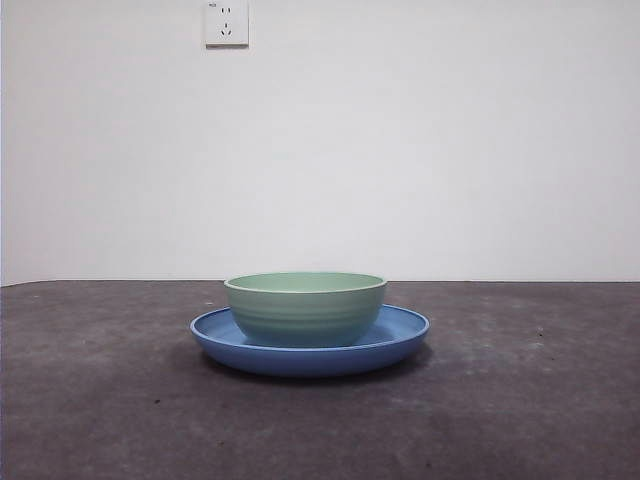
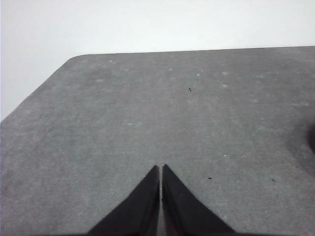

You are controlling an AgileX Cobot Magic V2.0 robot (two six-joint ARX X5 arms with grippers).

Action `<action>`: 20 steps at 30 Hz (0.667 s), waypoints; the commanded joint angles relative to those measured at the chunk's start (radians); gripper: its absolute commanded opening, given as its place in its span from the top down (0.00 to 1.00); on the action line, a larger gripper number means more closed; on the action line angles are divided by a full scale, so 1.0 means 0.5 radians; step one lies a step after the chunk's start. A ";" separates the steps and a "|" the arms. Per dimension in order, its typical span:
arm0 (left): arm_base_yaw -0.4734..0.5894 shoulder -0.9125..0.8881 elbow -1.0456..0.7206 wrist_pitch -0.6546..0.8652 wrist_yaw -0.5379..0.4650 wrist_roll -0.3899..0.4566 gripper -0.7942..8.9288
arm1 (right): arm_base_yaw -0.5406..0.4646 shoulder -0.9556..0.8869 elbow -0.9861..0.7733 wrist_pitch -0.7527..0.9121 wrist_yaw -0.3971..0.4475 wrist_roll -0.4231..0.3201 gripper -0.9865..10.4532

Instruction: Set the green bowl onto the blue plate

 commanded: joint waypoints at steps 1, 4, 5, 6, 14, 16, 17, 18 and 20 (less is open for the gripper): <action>0.004 -0.004 -0.042 -0.016 -0.005 -0.019 0.91 | -0.098 -0.163 -0.220 0.214 0.014 -0.037 0.91; 0.004 -0.004 -0.042 -0.017 -0.005 -0.019 0.91 | -0.176 -0.360 -0.479 0.442 0.017 -0.036 0.91; 0.004 -0.004 -0.042 -0.016 -0.005 -0.019 0.91 | -0.195 -0.421 -0.564 0.520 0.017 -0.036 0.91; 0.004 -0.004 -0.042 -0.016 -0.005 -0.019 0.91 | -0.208 -0.469 -0.632 0.585 0.017 -0.036 0.91; 0.004 -0.004 -0.042 -0.017 -0.005 -0.019 0.91 | -0.224 -0.766 -1.151 0.961 0.070 -0.029 0.91; 0.004 -0.004 -0.042 -0.017 -0.005 -0.019 0.91 | -0.224 -0.807 -1.246 1.000 0.101 -0.026 0.91; 0.004 -0.004 -0.042 -0.016 -0.005 -0.019 0.91 | -0.225 -0.823 -1.284 1.007 0.106 -0.024 0.91; 0.004 -0.004 -0.042 -0.017 -0.005 -0.019 0.91 | -0.226 -0.836 -1.317 1.009 0.106 -0.022 0.91; 0.004 -0.004 -0.042 -0.016 -0.005 -0.019 0.91 | -0.226 -0.864 -1.386 1.009 0.113 -0.013 0.91</action>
